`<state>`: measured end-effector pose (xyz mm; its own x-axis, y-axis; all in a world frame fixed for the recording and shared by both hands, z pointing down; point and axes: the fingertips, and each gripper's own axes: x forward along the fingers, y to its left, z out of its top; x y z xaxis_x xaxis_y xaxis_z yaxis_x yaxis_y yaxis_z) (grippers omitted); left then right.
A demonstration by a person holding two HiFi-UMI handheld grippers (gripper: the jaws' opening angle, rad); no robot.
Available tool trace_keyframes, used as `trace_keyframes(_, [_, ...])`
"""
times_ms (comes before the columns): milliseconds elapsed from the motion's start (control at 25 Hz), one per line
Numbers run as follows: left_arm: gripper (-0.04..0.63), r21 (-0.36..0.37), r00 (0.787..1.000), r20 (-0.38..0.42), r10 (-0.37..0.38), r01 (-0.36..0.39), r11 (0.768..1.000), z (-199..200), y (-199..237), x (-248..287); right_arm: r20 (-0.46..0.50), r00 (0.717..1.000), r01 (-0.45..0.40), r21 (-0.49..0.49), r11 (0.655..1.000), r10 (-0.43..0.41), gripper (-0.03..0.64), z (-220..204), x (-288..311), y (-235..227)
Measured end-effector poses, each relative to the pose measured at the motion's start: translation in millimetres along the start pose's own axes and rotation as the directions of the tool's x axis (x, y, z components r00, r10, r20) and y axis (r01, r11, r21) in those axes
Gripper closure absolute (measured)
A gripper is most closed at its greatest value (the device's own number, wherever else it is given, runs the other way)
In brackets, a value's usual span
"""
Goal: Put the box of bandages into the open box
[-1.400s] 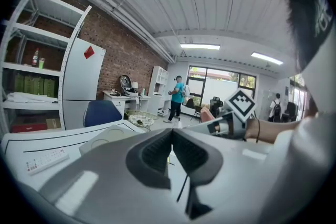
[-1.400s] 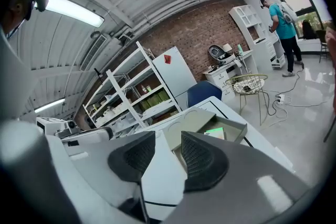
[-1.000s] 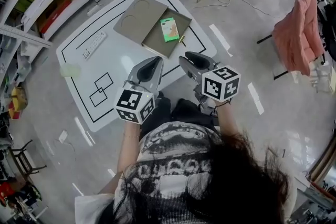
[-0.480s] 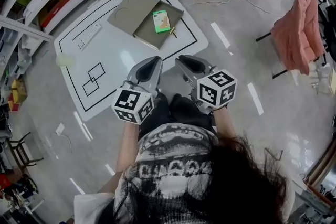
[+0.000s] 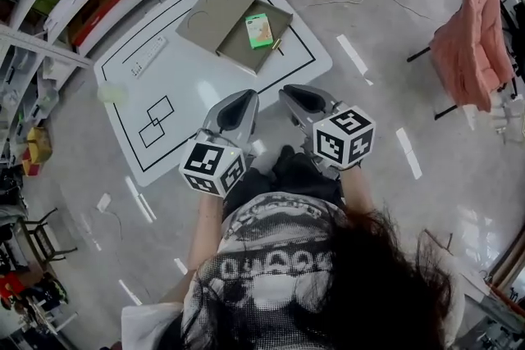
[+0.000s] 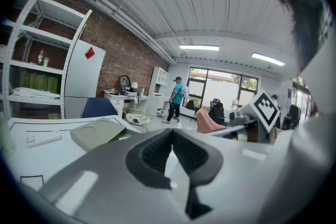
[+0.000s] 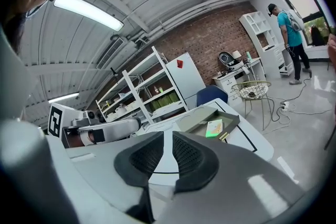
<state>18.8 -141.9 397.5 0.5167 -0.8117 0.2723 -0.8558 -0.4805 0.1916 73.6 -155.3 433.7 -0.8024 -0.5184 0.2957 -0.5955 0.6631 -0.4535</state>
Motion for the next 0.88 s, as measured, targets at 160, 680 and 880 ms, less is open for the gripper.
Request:
trace_keyframes(160, [0.595, -0.006, 1.0, -0.009, 0.008, -0.008, 1.0, -7, 8, -21, -0.001, 1.0, -0.011, -0.011, 1.0, 0.011, 0.572, -4, 8, 22])
trace_keyframes(680, [0.595, -0.023, 0.999, -0.016, -0.039, 0.038, 0.999, -34, 27, -116, -0.004, 1.0, 0.014, -0.019, 1.0, -0.014, 0.614, -50, 20, 123])
trace_keyframes(880, [0.595, -0.018, 0.998, -0.019, -0.059, 0.058, 0.998, -48, 29, -152, 0.0, 1.0, 0.026, -0.02, 0.999, -0.026, 0.62, -71, 20, 159])
